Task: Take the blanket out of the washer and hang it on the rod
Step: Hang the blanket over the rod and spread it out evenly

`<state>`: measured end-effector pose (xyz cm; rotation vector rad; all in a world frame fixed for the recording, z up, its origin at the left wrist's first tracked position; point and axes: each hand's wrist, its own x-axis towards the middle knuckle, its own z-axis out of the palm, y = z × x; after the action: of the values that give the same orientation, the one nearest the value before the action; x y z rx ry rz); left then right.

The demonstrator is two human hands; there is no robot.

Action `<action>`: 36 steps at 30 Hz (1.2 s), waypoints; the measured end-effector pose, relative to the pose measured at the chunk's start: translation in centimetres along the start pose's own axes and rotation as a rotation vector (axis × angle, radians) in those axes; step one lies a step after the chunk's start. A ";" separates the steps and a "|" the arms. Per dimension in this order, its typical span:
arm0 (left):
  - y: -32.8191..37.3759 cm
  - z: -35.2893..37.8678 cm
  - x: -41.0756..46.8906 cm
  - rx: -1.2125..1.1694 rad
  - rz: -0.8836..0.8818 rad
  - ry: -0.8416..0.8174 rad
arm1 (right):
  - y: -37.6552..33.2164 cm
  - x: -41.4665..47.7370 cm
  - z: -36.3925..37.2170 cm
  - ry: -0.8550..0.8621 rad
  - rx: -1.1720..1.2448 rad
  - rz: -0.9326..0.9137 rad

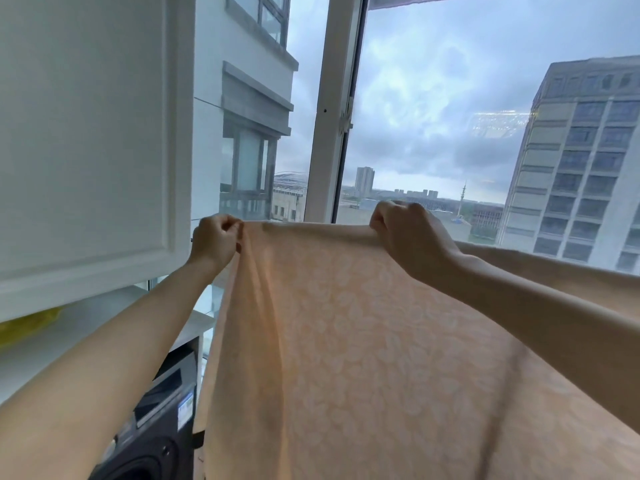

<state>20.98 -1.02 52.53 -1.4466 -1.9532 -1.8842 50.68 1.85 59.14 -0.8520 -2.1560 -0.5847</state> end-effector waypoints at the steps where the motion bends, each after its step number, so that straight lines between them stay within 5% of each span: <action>1: 0.2 0.0 0.5 0.008 0.009 0.028 | 0.0 0.6 0.2 0.008 -0.006 0.031; 5: 0.1 0.6 2.1 0.004 -0.015 0.069 | -0.3 1.8 0.7 -0.029 -0.018 0.082; 14: -3.2 3.4 -1.4 0.005 -0.072 -0.198 | -1.7 -1.0 1.4 -0.076 -0.050 -0.092; 19: -3.7 3.2 -3.9 -0.052 -0.088 -0.182 | -3.0 -0.8 2.3 -0.097 -0.043 -0.145; 28: -6.1 -1.7 -10.2 0.537 -0.026 -0.232 | -7.3 -0.7 5.4 -0.053 0.004 -0.351; 36: -6.9 -9.1 -19.7 0.679 -0.204 -0.111 | -13.5 -4.9 9.3 -0.113 0.266 -0.482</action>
<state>22.63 -18.04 37.44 -1.1855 -2.5148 -1.0110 39.12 -3.38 47.71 -0.2226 -2.4885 -0.4720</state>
